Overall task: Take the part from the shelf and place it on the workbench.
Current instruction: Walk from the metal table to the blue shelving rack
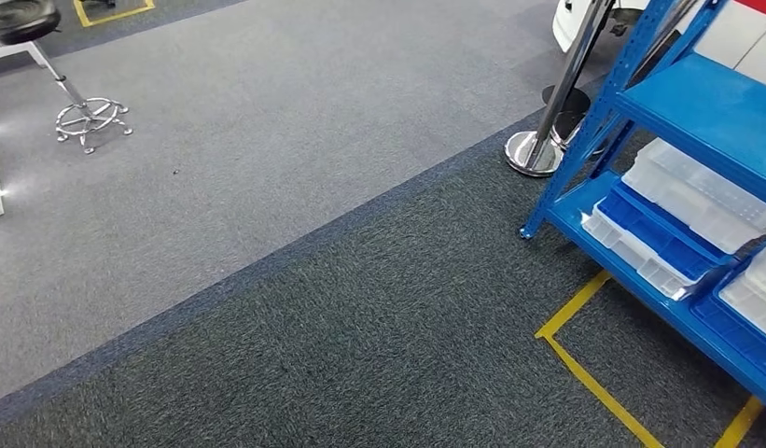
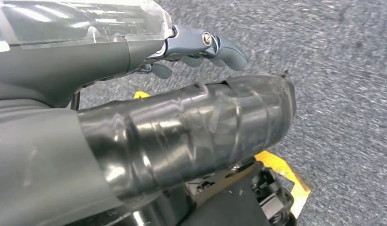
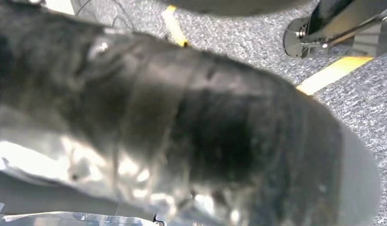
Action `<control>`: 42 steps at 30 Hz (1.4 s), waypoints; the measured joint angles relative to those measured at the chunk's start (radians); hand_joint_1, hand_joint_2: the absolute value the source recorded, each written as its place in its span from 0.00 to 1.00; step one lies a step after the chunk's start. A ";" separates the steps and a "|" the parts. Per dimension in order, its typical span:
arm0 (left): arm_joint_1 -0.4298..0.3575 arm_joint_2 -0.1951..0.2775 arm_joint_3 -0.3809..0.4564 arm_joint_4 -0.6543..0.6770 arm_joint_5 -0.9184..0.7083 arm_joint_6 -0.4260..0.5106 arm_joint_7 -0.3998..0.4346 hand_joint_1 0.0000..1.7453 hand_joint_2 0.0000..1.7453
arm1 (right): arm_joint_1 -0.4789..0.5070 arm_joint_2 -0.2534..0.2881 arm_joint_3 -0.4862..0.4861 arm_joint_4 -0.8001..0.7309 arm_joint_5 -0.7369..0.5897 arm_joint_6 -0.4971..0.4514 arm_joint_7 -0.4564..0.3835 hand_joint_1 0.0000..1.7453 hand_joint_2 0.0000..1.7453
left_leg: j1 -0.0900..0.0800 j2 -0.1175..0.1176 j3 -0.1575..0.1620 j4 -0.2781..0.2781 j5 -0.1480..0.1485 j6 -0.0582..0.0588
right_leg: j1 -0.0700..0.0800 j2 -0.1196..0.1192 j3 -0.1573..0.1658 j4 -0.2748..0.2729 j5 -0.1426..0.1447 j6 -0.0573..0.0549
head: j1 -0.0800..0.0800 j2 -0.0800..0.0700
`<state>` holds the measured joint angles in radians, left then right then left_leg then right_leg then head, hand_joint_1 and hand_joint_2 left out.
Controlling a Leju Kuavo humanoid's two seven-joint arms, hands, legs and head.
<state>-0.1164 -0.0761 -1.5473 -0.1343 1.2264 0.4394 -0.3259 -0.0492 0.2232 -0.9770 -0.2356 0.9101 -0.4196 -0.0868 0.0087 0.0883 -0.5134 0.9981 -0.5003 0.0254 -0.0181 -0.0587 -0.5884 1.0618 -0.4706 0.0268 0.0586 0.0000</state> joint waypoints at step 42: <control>0.003 -0.003 0.000 0.000 0.004 -0.016 0.003 0.00 0.00 | 0.001 0.000 0.000 0.002 0.005 0.000 0.009 0.00 0.00 | 0.003 -0.080 -0.128 0.287 -0.124 -0.033 | 0.012 0.100 0.011 -0.032 0.004 -0.063 | -0.001 0.000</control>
<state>-0.1134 -0.0790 -1.5469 -0.1343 1.2303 0.4230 -0.3228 -0.0478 0.2235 -0.9770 -0.2338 0.9150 -0.4197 -0.0781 0.0119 0.0087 -0.6414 1.2852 -0.6245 -0.0081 -0.0058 0.0417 -0.5777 1.0302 -0.4665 -0.0366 0.0580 0.0000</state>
